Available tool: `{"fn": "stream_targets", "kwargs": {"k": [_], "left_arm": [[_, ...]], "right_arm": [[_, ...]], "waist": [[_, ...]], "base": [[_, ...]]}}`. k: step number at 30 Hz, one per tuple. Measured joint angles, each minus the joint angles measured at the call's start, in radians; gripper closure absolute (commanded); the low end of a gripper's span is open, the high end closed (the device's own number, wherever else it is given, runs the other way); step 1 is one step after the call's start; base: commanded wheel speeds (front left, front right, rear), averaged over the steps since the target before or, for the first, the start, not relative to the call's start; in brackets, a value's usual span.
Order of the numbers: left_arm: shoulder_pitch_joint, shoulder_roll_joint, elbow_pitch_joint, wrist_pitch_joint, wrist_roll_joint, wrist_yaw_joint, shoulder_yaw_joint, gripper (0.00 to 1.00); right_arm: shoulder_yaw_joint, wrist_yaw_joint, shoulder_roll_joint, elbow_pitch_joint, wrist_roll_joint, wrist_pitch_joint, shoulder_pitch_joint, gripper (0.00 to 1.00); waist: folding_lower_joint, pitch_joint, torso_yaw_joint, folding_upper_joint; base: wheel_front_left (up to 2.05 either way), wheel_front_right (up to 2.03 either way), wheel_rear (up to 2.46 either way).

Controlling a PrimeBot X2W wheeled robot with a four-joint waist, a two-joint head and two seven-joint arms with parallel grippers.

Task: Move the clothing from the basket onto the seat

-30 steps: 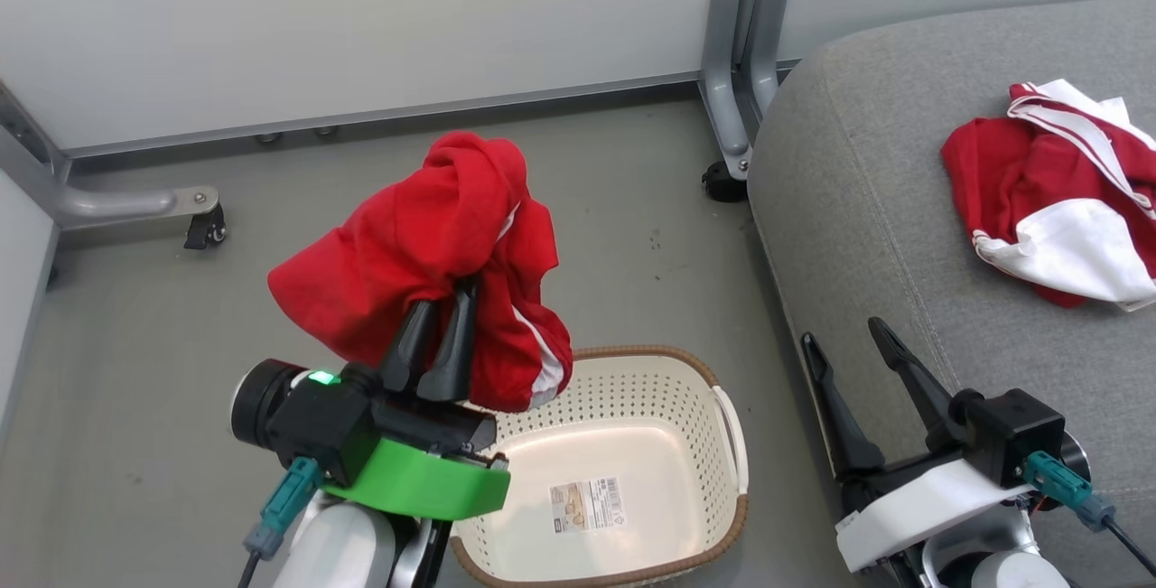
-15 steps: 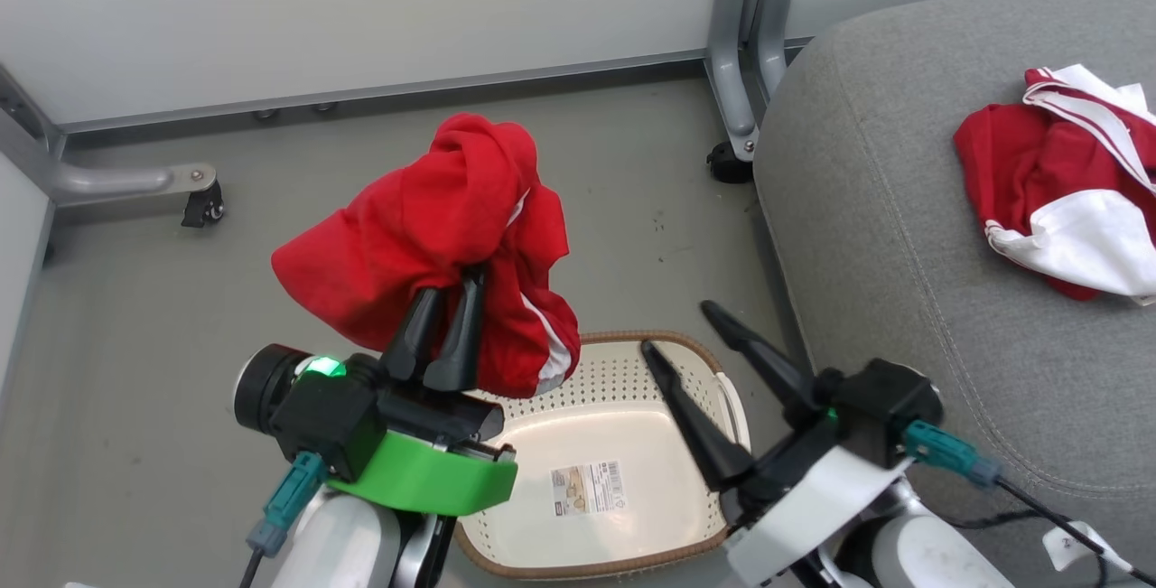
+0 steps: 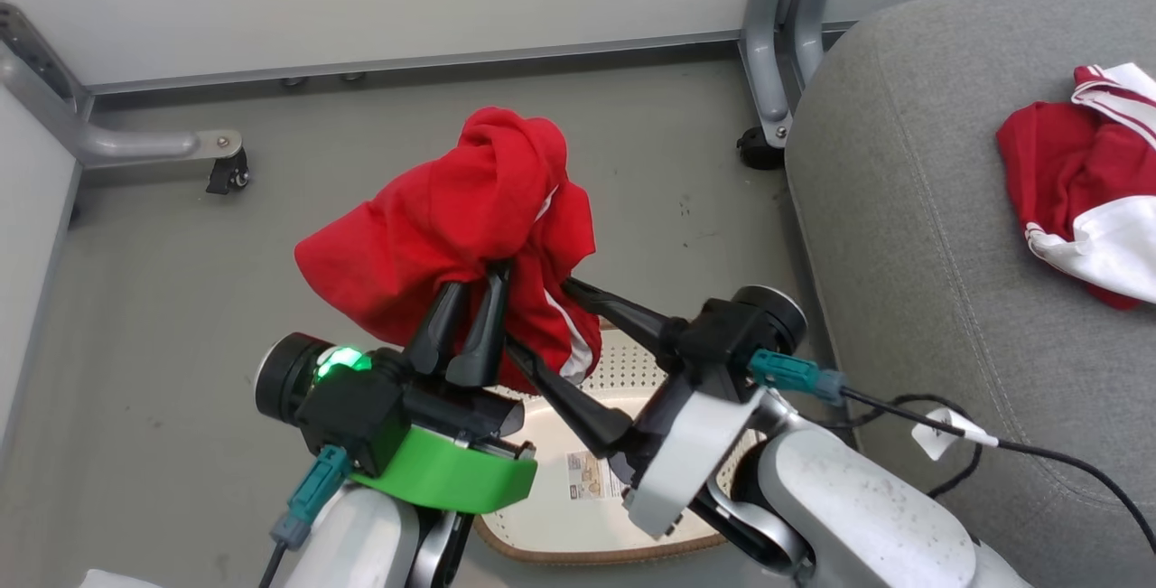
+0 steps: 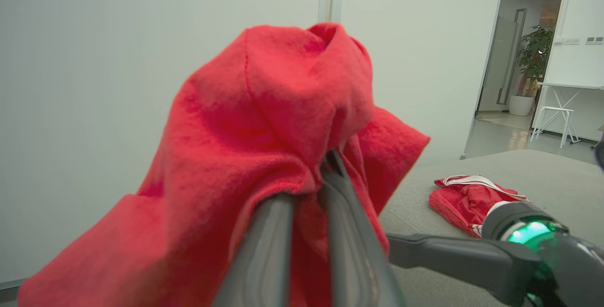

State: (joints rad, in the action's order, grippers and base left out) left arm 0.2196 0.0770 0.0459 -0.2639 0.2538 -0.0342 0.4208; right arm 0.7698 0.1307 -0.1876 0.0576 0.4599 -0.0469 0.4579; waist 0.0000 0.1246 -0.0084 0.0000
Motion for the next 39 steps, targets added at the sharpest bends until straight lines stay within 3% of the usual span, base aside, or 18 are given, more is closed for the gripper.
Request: {"fn": "stream_targets", "kwargs": {"k": [6,7,8,24,25,26,27,39], "left_arm": [[0.006,-0.003,0.002,0.0,-0.004,0.0,0.002,1.0],[0.006,-0.003,0.003,0.0,-0.004,0.001,0.002,1.0],[0.006,-0.003,0.003,0.0,-0.004,0.001,0.003,1.0],[0.006,-0.009,0.011,0.0,-0.006,0.0,-0.003,1.0],[0.006,-0.009,0.013,0.0,-0.008,0.0,-0.004,0.62],[0.006,-0.009,0.015,0.0,-0.011,0.0,-0.004,0.11],[0.006,-0.009,0.02,0.0,-0.017,0.001,-0.006,0.0],[-0.058,0.048,0.014,0.045,-0.045,-0.021,0.045,0.0]], "right_arm": [[0.043,0.0,0.031,0.096,0.038,-0.021,0.09,0.0],[0.054,0.0,0.035,0.11,0.042,-0.018,0.102,0.39],[0.058,0.0,0.039,0.12,0.047,-0.018,0.109,0.98],[0.108,0.0,0.019,0.191,0.093,-0.051,0.178,1.0],[0.108,0.0,0.016,0.19,0.093,-0.052,0.179,1.0],[0.106,0.0,0.014,0.19,0.093,-0.056,0.18,1.0],[0.104,0.0,0.011,0.19,0.093,-0.058,0.181,1.0],[0.076,0.0,-0.015,0.216,0.073,-0.069,0.182,1.0]], "waist": [[0.0,0.01,0.005,0.0],[0.0,0.011,0.005,0.0],[0.0,0.012,0.005,-0.0001],[0.0,0.012,0.007,0.0],[0.0,0.012,0.008,0.0],[0.0,0.012,0.01,0.0],[0.0,0.012,0.011,0.0],[0.0001,0.001,0.032,0.0]], "base": [[0.0,0.0,0.0],[0.0,0.0,0.0],[0.0,0.0,0.0],[0.0,0.0,0.0],[0.0,0.0,0.0],[0.0,0.0,0.0],[0.0,0.0,0.0],[0.0,0.0,0.0]]}}
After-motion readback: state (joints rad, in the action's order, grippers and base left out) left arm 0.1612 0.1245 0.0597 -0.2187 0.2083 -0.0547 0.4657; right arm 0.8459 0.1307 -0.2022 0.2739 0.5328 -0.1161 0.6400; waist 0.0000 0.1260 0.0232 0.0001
